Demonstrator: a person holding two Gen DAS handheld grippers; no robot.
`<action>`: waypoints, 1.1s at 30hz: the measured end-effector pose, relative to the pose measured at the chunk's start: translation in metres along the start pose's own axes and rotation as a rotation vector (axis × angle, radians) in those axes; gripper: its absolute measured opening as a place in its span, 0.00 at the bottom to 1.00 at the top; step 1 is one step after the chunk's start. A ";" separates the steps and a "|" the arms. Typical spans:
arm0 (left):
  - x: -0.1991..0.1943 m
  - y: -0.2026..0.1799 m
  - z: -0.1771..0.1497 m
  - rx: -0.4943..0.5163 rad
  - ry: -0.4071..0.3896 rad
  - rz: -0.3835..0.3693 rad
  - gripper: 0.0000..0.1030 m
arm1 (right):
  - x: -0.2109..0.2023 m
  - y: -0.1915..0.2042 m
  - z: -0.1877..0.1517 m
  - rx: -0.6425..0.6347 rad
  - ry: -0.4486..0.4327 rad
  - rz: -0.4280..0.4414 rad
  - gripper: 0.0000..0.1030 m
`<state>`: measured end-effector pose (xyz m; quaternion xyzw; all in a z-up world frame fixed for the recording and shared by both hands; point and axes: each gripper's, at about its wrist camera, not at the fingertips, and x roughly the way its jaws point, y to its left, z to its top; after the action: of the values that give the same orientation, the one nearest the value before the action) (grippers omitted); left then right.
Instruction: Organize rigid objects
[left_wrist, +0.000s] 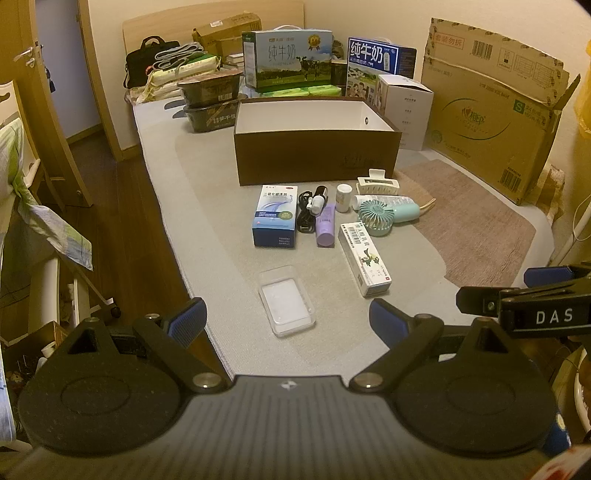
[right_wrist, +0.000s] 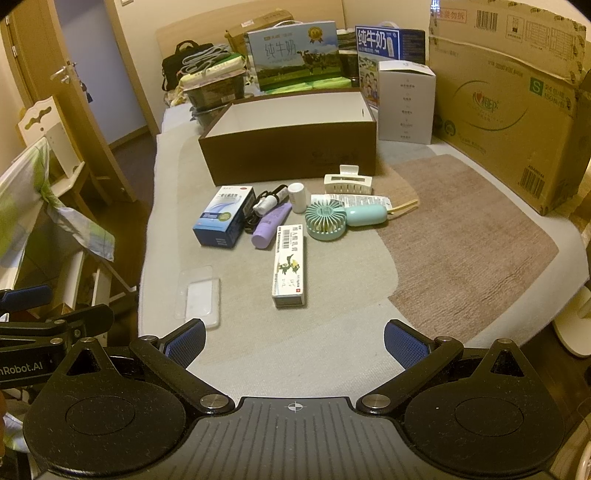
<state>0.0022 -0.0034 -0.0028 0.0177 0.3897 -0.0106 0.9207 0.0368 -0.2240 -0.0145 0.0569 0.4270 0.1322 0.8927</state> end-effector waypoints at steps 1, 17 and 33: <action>0.000 0.000 0.000 0.000 0.000 0.000 0.91 | 0.000 0.000 0.000 0.001 0.000 0.000 1.00; 0.016 -0.002 0.006 0.004 0.010 -0.002 0.91 | 0.006 0.000 0.001 0.004 0.006 0.000 1.00; 0.055 0.000 0.014 -0.014 0.054 0.014 0.88 | 0.039 -0.023 0.011 0.054 -0.010 0.069 1.00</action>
<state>0.0504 -0.0043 -0.0327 0.0142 0.4142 -0.0009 0.9101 0.0731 -0.2349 -0.0423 0.0964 0.4237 0.1510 0.8879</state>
